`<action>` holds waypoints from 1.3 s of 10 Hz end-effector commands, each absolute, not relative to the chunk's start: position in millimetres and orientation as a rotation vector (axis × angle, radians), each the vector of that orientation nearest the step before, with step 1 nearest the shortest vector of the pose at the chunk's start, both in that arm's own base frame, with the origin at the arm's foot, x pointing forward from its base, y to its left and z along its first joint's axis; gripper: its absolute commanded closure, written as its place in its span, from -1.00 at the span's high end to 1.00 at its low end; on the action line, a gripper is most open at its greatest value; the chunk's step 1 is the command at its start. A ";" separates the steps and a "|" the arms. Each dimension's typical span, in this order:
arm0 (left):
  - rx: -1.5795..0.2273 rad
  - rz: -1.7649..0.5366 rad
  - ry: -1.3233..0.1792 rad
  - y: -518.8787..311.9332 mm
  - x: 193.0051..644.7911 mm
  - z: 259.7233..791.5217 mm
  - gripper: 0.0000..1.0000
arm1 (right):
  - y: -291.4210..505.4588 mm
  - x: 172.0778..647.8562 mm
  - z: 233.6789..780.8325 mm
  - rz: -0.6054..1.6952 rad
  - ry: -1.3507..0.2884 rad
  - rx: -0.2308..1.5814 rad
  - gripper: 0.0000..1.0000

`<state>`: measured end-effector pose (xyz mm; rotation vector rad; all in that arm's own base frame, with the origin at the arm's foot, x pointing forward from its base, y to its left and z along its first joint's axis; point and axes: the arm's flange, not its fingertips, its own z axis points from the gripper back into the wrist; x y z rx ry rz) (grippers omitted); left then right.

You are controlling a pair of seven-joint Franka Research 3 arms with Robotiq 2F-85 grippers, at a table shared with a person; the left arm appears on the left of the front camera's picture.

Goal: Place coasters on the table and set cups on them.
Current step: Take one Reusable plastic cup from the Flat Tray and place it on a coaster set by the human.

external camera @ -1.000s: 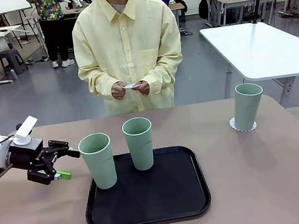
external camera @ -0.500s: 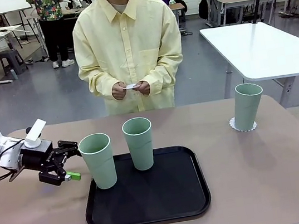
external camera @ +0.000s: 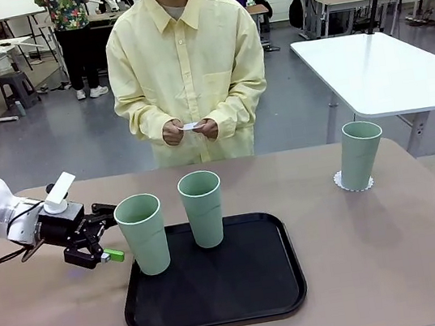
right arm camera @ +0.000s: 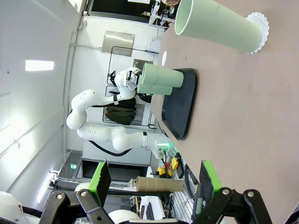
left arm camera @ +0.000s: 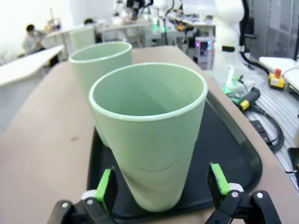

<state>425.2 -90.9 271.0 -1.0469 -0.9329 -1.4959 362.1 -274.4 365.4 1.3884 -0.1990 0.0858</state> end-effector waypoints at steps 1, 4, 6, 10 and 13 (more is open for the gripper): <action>-1.044 -1.517 -0.965 -99.2 427.8 266.2 1.00 | -275.2 361.5 365.5 0.083 -0.199 1.386 1.00; -1.045 -1.549 -0.951 -110.6 428.2 263.2 1.00 | -275.2 361.5 365.5 0.083 -0.199 1.386 1.00; -1.054 -1.566 -0.945 -117.5 427.7 262.7 1.00 | -275.2 361.5 365.5 0.083 -0.199 1.386 1.00; -1.069 -1.600 -0.932 -123.5 426.7 259.5 1.00 | -275.2 361.5 365.5 0.083 -0.199 1.386 1.00; -1.073 -1.598 -0.920 -127.0 431.2 255.4 1.00 | -275.2 361.5 365.5 0.083 -0.199 1.386 1.00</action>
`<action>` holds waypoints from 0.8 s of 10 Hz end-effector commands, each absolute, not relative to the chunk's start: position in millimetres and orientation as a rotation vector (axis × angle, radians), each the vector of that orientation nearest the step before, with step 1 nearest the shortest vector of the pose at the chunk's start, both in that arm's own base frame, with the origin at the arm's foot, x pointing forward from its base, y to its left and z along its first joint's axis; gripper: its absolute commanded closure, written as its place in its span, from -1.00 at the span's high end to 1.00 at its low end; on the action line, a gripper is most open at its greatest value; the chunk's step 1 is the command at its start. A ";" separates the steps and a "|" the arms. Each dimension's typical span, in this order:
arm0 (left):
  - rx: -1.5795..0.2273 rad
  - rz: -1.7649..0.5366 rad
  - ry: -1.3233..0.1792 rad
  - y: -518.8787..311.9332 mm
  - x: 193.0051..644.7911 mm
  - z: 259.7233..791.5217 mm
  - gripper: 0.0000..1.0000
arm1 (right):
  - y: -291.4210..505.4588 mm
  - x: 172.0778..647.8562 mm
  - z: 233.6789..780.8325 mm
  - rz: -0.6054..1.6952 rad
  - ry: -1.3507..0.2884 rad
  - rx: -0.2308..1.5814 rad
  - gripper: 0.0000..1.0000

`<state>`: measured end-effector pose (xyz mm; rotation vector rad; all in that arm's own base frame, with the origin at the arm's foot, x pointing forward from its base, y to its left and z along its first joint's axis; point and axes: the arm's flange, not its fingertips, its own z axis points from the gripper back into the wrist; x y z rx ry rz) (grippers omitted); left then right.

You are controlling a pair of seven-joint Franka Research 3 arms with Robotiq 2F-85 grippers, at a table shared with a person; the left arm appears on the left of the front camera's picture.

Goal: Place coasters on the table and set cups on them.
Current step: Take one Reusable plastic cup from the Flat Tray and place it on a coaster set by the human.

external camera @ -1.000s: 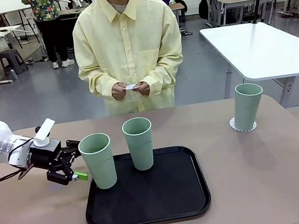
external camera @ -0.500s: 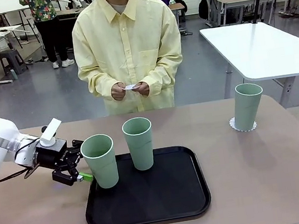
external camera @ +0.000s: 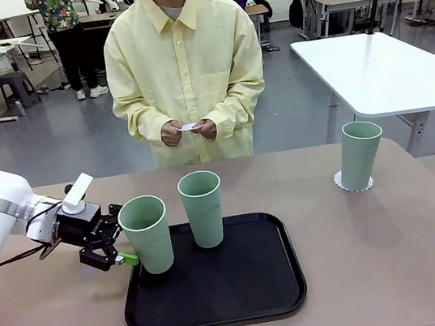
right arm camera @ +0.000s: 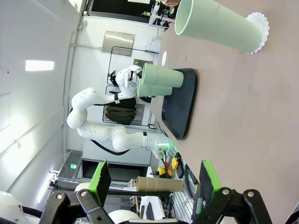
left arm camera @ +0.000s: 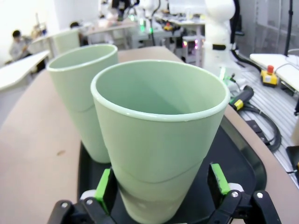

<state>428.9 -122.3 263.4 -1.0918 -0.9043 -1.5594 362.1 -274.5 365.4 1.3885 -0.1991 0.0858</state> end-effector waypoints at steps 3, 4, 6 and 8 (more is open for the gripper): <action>-1.061 -1.561 -0.922 -135.7 436.9 253.8 1.00 | -275.2 361.5 365.5 0.083 -0.199 1.386 1.00; -1.064 -1.560 -0.924 -138.8 438.6 252.9 1.00 | -275.2 361.5 365.5 0.083 -0.199 1.386 1.00; -1.056 -1.567 -0.945 -142.9 438.8 250.3 1.00 | -275.2 361.5 365.5 0.083 -0.199 1.386 1.00; -1.037 -1.519 -0.971 -144.4 438.6 248.7 1.00 | -275.2 361.5 365.5 0.083 -0.199 1.386 1.00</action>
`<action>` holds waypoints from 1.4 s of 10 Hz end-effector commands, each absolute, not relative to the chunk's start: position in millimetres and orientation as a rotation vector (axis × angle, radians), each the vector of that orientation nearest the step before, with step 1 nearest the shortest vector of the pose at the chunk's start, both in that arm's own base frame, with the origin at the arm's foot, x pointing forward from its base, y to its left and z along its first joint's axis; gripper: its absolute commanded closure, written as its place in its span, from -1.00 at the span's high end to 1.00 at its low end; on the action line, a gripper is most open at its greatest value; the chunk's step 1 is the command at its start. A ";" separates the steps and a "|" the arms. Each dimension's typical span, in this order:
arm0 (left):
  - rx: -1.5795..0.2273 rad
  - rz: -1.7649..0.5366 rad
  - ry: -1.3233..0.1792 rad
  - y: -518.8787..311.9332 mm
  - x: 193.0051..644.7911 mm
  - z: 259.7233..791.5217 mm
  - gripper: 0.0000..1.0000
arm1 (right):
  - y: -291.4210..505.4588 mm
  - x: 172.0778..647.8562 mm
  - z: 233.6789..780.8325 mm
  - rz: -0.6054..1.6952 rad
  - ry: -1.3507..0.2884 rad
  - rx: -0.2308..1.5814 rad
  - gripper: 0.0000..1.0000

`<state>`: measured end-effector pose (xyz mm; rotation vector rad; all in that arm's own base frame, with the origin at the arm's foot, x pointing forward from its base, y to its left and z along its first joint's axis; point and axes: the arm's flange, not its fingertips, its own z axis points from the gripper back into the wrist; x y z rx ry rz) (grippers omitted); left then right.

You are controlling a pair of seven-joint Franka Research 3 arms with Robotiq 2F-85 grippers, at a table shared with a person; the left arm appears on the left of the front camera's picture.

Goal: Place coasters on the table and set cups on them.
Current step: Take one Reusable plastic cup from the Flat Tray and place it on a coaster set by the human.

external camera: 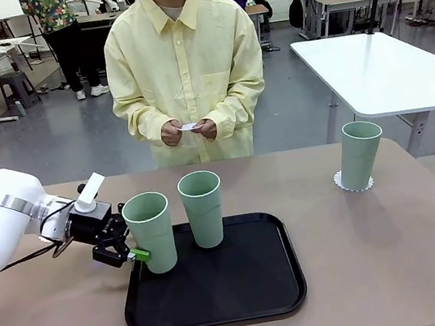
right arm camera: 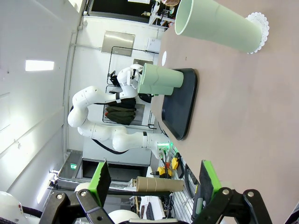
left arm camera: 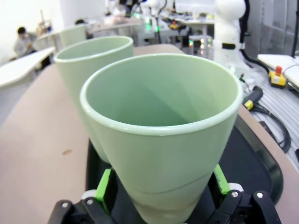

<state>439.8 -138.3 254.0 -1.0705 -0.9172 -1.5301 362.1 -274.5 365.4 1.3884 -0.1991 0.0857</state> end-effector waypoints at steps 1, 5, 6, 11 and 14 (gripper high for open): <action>-1.037 -1.483 -0.970 -148.3 438.4 247.3 1.00 | -275.2 361.5 365.5 0.083 -0.199 1.386 1.00; -1.083 -1.441 -0.944 -162.9 434.4 242.1 1.00 | -275.2 361.5 365.5 0.083 -0.199 1.386 1.00; -1.090 -1.445 -0.936 -163.1 434.3 240.9 1.00 | -275.2 361.5 365.5 0.083 -0.199 1.386 1.00; -1.116 -1.488 -0.950 -160.6 430.6 239.9 -1.00 | -275.2 361.5 365.5 0.083 -0.199 1.386 1.00; -1.108 -1.508 -0.918 -151.2 422.7 252.2 -1.00 | -275.2 361.5 365.5 0.083 -0.199 1.386 1.00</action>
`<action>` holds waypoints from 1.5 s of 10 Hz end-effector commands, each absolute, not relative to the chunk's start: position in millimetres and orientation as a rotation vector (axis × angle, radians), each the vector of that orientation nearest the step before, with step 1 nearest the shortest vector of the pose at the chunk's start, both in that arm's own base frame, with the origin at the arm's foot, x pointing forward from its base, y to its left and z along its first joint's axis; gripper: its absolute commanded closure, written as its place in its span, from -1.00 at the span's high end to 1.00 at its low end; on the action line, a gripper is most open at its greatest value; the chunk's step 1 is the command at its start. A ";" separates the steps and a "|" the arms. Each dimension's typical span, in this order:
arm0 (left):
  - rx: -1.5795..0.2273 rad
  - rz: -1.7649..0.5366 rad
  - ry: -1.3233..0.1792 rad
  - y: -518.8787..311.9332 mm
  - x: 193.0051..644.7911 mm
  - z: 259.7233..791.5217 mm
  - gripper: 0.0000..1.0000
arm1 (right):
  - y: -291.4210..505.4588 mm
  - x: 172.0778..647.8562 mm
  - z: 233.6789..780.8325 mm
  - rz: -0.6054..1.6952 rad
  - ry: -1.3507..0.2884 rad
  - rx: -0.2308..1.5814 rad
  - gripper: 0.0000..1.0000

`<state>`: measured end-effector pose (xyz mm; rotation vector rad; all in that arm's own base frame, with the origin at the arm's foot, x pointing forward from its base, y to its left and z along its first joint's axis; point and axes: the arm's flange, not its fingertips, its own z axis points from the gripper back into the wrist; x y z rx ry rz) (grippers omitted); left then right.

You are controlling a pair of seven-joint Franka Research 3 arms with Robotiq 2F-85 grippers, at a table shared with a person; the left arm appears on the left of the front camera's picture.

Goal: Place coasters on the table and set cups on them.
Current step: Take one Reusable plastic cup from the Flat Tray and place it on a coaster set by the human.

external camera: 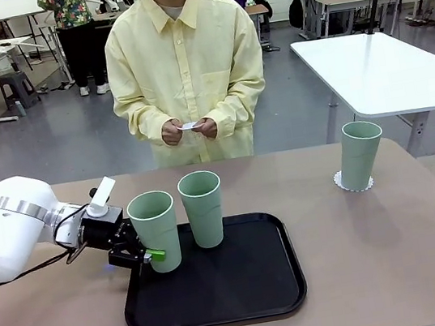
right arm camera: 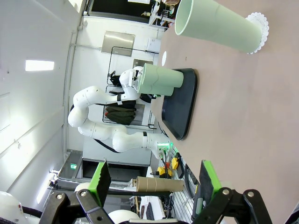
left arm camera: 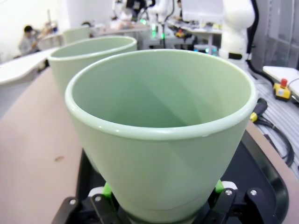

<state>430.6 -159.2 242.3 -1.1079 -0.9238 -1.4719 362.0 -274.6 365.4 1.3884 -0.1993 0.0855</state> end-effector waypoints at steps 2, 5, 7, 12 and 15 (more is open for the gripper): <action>-1.050 -1.473 -0.848 -121.0 404.4 306.4 -1.00 | -275.2 361.5 365.5 0.083 -0.199 1.386 1.00; -1.059 -1.429 -0.805 -64.1 387.5 409.6 -1.00 | -275.2 361.5 365.5 0.083 -0.199 1.386 1.00; -1.090 -1.379 -0.818 -43.0 393.0 431.8 -1.00 | -275.2 361.5 365.5 0.083 -0.199 1.386 1.00; -1.064 -1.373 -0.842 -33.1 391.2 441.8 -1.00 | -275.2 361.5 365.5 0.083 -0.199 1.386 1.00; -1.031 -1.360 -0.952 23.6 437.3 419.9 0.67 | -275.2 361.5 365.5 0.083 -0.199 1.386 1.00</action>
